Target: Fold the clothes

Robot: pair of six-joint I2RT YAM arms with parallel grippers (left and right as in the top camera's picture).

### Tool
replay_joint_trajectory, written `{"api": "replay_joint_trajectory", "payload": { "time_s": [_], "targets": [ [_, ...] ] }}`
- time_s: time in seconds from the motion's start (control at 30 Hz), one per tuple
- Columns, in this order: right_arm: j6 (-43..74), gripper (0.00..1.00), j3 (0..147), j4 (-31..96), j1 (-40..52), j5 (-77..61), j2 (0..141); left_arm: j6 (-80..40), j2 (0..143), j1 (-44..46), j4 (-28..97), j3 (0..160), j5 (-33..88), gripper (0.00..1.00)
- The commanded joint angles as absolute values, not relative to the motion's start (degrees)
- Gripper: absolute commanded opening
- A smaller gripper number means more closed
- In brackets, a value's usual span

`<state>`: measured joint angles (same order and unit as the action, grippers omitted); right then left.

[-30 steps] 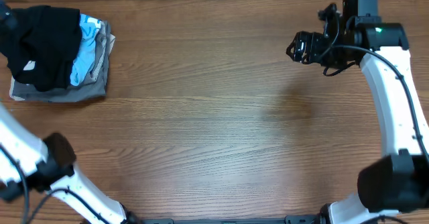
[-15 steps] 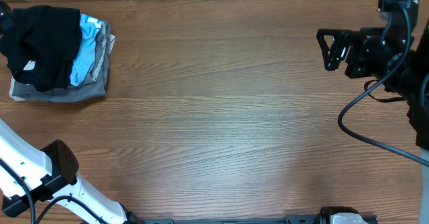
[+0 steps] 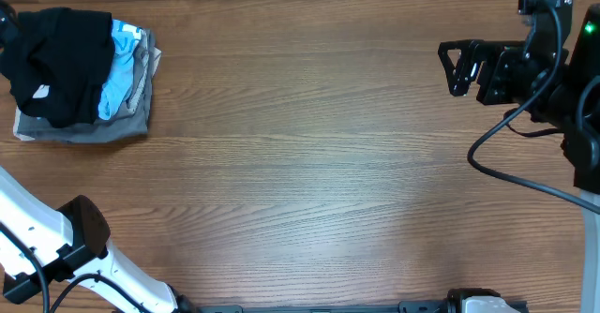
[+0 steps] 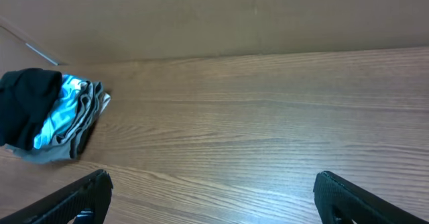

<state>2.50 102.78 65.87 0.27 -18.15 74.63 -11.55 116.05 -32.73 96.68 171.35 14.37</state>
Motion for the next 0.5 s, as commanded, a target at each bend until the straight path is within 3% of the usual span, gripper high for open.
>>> {"api": "replay_joint_trajectory", "payload": {
  "time_s": [0.0,0.47],
  "targets": [
    [1.58,1.0,96.64,62.41,1.8,-17.56,68.9,-10.28,116.25,-32.64,96.77,171.48,14.85,1.0],
    [3.2,1.0,35.79,12.8,2.17,-19.49,29.43,-10.28,116.25,-32.64,96.79,171.48,14.85,1.0]
  ]
}}
